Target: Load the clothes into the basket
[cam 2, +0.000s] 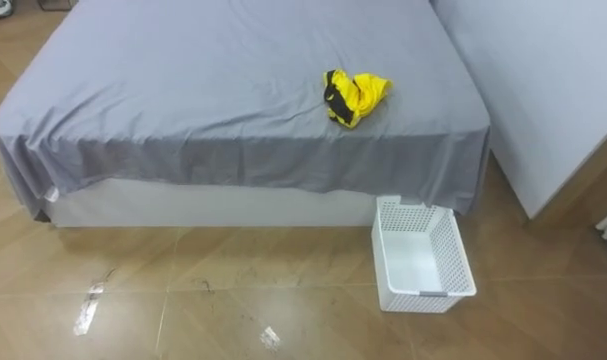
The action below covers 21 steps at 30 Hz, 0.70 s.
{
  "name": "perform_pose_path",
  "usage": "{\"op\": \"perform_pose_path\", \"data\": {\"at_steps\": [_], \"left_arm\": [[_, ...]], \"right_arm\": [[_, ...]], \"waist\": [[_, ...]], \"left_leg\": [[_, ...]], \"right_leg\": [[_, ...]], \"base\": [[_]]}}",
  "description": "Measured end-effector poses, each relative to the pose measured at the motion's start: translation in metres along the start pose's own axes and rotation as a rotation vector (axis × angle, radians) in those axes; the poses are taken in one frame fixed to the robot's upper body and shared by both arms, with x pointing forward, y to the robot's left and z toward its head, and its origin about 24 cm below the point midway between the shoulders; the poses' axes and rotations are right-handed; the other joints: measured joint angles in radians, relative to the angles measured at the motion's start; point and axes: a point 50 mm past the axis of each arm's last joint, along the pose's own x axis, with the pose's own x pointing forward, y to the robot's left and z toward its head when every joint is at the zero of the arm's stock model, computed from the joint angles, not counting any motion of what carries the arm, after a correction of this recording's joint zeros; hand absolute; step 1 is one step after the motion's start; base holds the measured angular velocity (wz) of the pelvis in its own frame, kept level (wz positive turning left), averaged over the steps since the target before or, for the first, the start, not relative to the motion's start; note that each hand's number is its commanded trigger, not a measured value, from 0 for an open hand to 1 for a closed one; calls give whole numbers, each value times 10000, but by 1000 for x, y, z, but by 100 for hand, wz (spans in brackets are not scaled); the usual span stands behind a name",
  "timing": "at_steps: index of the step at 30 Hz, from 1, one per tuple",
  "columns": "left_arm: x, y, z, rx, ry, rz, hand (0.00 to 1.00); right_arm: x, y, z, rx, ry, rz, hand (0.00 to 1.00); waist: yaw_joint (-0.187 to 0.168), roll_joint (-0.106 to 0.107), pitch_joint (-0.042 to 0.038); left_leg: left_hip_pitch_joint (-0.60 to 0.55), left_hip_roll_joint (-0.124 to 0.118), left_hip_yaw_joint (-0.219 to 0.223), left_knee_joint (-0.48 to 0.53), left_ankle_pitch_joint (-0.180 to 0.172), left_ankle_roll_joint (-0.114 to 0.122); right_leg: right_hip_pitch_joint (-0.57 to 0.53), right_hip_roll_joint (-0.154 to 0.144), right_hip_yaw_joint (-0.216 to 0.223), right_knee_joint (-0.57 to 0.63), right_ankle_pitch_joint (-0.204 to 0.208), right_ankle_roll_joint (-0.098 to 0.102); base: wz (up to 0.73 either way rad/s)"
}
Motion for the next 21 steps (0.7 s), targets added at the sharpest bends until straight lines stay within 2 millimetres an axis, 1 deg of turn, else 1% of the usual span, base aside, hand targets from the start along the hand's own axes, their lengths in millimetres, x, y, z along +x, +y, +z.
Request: {"op": "perform_pose_path", "data": {"at_steps": [2, 3, 4, 5, 6, 7, 8, 9, 10, 11, 12, 13, 14, 15, 16, 17, 18, 19, 20, 21], "left_arm": [[0, 0, -1, -253, 49, 3, 0], [0, -1, -1, -435, 93, 0, 0], [0, -1, -2, -599, 155, -26, 0], [0, 0, -2, -729, 175, -10, 0], [0, 3, -2, -1036, 195, 44, 0], [0, 5, -2, -1428, 203, 122, 0], [0, 5, -1, -1579, 197, 148, 0], [0, 6, 0, -1877, 154, 173, 0], [1, 6, 3, -2106, 98, 167, 0], [1, 5, 5, -2167, 24, 154, 0], [1, 6, 6, -2469, -86, 178, 0], [1, 4, 7, -2846, -198, 138, 0], [1, 2, 10, -2880, -291, 38, 0], [1, -2, 15, -2993, -546, -119, 0], [1, -2, 16, -3122, -671, -114, 0], [1, -2, 15, -3188, -672, -74, 0], [0, -1, 13, -3378, -691, -23, 0], [0, 0, 11, -3566, -668, 25, 0], [0, 0, 12, -3634, -692, 23, 0], [0, 0, 13, -3614, -757, -77, 0]], "right_arm": [[0, -1, 0, 134, 7, 25, 0], [0, -1, -1, 140, 50, 37, 0], [0, 0, 1, 119, 66, 76, 0], [0, 1, 1, 97, 63, 106, 0], [0, 1, 1, 88, 63, 162, 0], [1, 2, 1, 81, 80, 180, 0], [1, 2, 2, 83, 74, 184, 0], [0, 1, 1, 243, 79, 143, 0], [-1, -3, 0, 448, 46, 48, 0], [-1, -4, -1, 503, 28, 17, 0], [-1, -5, -1, 560, 28, -91, 0], [-1, -9, 0, 580, 46, -279, 0], [-2, -11, 1, 575, 29, -368, 0], [-2, -13, 4, 521, -1, -458, 0], [-2, -13, 4, 456, 38, -466, 0], [-2, -12, 3, 444, 72, -462, 0], [-2, -13, 1, 390, 181, -472, 0], [-2, -13, -1, 366, 267, -473, 0], [-2, -13, -2, 361, 289, -475, 0], [-2, -14, -1, 385, 312, -496, 0]], "waist": [[-1, -1, -8], [22, 2, 3], [51, 7, 0], [73, 12, -2], [83, 7, 4], [105, -1, 2], [113, -8, 6], [48, -23, 7], [6, 44, 0], [-40, 28, 26], [-3, 8, 20], [-13, -19, 23], [-11, -9, 27], [54, -85, -22], [140, -101, -24], [223, -110, -30], [310, -132, -47], [241, -142, -65], [205, -261, -122], [252, -442, -137]], "left_leg": [[7, 8, 7, 51, -5, -5], [-26, 47, 67, 221, -53, -24], [-224, 149, 112, 622, -252, -69], [-359, 244, 118, 917, -384, -89], [-624, 316, 128, 1591, -668, -197], [-916, 473, 156, 2336, -920, -337], [-1056, 560, 161, 2713, -989, -416], [-1407, 695, 208, 3537, -995, -431], [-1890, 942, 272, 4624, -953, -428], [-2163, 1074, 272, 5204, -869, -396], [-2799, 1104, 188, 6210, -605, -201], [-3211, 716, 200, 5837, -664, -130], [-3492, 508, 210, 5318, -625, -121], [-3962, 68, 221, 3803, -309, -274], [-4271, -191, 251, 2078, 434, -343], [-4380, -210, 277, 1544, 891, -347], [-4389, -174, 341, 783, 1670, -373], [-4387, -200, 596, 529, 2341, -257], [-4416, -318, 763, 505, 2566, -78], [-4540, -515, 1168, 592, 2797, 201]], "right_leg": [[20, 2, -4, 9, -5, -6], [-92, 18, 36, 69, -42, -56], [-208, 67, 79, 251, -180, -183], [-235, 97, 81, 367, -277, -234], [-345, 169, 69, 605, -529, -303], [-445, 241, 60, 919, -843, -315], [-497, 287, 72, 1083, -1002, -363], [-536, 331, 21, 1304, -1285, -530], [-520, 475, 32, 1460, -1470, -611], [-495, 510, 83, 1488, -1516, -687], [-351, 503, 196, 1676, -1638, -862], [-306, 358, 335, 1789, -1827, -840], [-371, 277, 338, 1787, -1909, -756], [-464, 60, 372, 1803, -1998, -678], [-452, -78, 440, 1720, -2055, -602], [-426, -150, 507, 1685, -2110, -587], [-204, -283, 534, 1459, -2177, -484], [99, -374, 669, 1145, -2201, -464], [167, -507, 706, 1045, -2232, -409], [244, -855, 711, 977, -2330, -156]], "base": [[0], [-10], [-13], [-13], [-10], [-10], [0], [19], [25], [23], [18], [17], [9], [-11], [-27], [-48], [-39], [-24], [4], [18]]}}
